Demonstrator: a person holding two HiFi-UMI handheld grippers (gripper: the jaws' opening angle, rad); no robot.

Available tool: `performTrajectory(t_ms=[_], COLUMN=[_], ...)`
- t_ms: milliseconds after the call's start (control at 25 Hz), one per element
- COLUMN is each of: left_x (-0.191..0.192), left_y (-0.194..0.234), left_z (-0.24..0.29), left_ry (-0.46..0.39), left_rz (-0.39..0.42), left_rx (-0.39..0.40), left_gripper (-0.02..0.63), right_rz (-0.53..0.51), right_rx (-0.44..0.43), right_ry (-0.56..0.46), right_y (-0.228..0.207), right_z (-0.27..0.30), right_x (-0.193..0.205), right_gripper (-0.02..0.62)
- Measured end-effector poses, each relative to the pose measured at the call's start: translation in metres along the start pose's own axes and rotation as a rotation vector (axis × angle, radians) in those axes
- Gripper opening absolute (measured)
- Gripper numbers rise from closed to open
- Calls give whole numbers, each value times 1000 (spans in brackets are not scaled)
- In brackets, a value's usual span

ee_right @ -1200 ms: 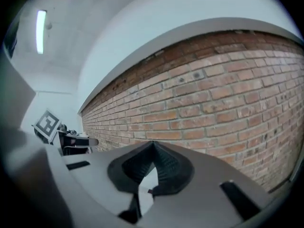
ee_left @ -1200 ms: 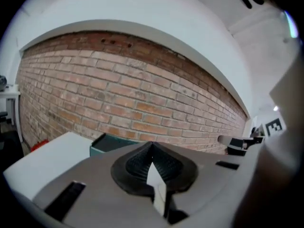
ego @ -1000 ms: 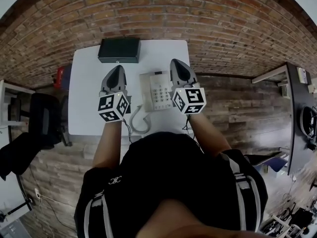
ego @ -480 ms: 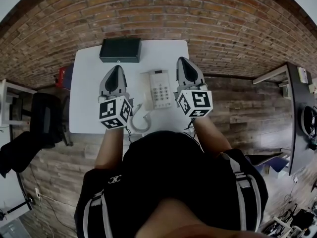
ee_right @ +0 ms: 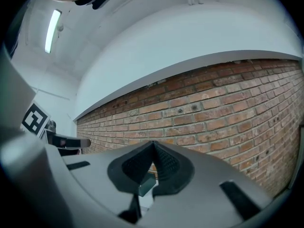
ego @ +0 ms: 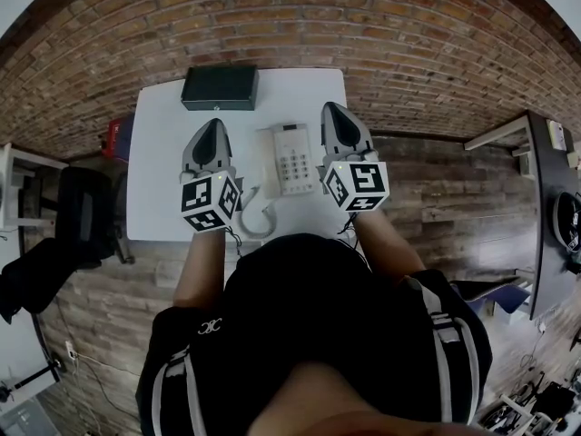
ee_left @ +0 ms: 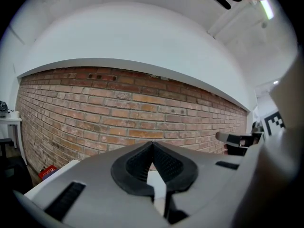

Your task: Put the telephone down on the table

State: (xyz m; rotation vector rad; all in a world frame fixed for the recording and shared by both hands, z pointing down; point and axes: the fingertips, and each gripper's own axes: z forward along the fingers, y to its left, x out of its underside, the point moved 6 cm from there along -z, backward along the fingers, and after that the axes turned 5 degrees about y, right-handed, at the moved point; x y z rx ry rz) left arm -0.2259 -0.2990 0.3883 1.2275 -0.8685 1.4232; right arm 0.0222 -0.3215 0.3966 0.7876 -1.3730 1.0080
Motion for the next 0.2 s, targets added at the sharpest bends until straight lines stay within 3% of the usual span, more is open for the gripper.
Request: performTrajectory(t_ms=[200], left_x=[4], left_y=[3], left_z=[4], left_ry=[20], left_rz=[-35], left_rx=[6], left_gripper=[2], right_rz=[-2], right_rx=[-8], right_ry=[11], right_y=[0], right_z=[4], right_x=[3], right_gripper=[-2])
